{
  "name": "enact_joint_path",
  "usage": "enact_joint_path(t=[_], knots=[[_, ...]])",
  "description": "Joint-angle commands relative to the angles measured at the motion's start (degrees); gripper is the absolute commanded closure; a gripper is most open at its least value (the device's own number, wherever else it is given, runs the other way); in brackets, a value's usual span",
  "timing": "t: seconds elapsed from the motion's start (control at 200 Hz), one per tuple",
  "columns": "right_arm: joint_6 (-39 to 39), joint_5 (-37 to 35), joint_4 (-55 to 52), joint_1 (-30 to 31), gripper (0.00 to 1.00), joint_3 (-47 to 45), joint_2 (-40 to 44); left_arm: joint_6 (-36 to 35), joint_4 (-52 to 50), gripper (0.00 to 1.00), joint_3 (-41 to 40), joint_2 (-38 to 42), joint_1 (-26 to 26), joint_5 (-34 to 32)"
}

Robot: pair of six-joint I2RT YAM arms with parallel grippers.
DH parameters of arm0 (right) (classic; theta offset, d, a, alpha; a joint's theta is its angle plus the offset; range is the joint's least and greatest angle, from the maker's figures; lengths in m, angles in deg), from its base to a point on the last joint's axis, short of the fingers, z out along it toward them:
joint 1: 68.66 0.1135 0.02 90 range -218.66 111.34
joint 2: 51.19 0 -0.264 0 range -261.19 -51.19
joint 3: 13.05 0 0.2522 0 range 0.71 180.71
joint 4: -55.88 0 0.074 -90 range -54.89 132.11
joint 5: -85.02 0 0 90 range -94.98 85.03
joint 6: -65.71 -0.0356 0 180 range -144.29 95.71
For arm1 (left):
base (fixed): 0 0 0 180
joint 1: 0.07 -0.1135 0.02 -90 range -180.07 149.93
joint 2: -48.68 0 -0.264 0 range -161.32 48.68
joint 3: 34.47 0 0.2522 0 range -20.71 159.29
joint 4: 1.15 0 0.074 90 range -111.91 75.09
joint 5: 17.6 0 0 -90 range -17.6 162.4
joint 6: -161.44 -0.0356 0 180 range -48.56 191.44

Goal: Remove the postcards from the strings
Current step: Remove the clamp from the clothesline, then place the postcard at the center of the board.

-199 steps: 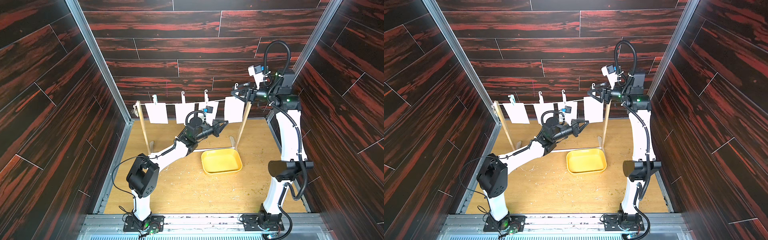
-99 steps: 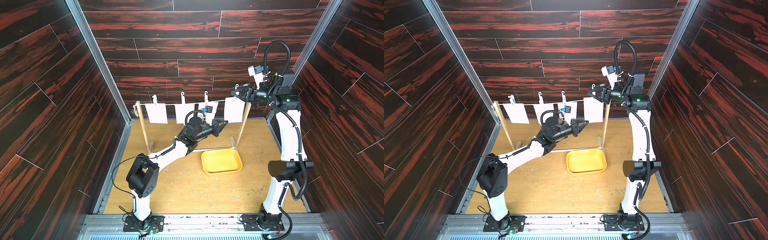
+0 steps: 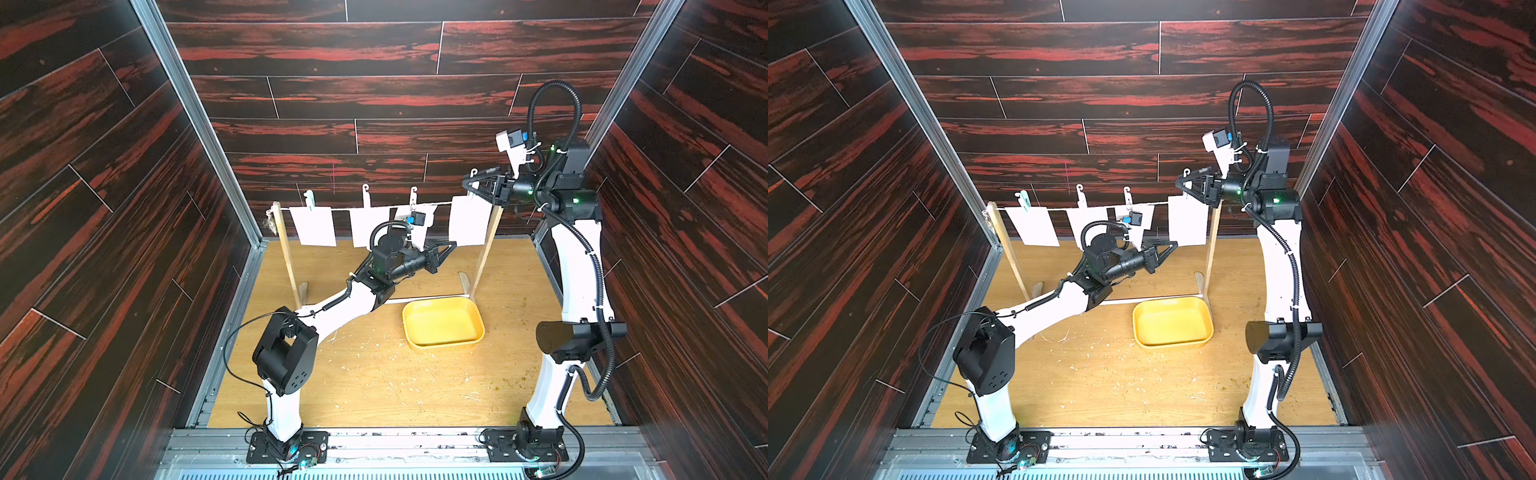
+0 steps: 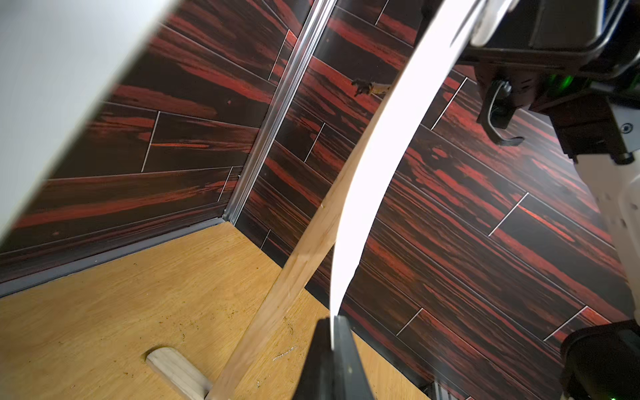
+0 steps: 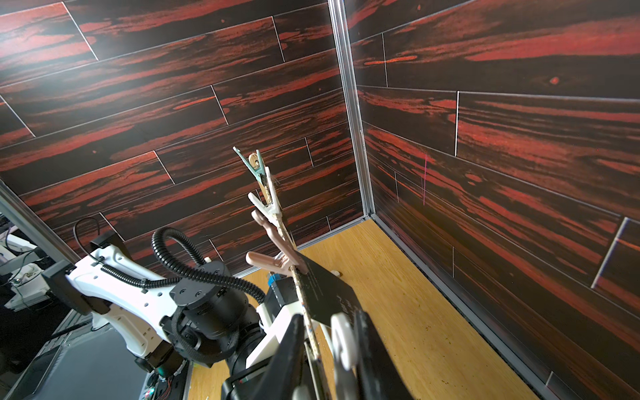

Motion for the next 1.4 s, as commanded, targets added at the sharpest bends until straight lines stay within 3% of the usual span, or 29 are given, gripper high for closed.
enact_joint_path(t=[0.0,0.546,0.932,1.398], knots=[[0.1,0.6,-0.2,0.8,0.79,0.0,1.7,0.7,2.0,1.00,0.6,1.6,-0.2,0.6],[-3.4,-9.7,8.0,0.7,0.81,-3.2,6.3,2.2,5.2,1.00,-6.0,3.4,0.4,1.3],[-4.0,-12.7,8.9,0.8,0.81,-5.3,9.9,2.7,5.6,1.00,-12.9,6.8,2.0,1.4],[-7.8,-14.1,17.4,0.8,0.81,-27.3,24.9,4.6,5.1,1.00,-27.4,14.3,3.0,0.7]])
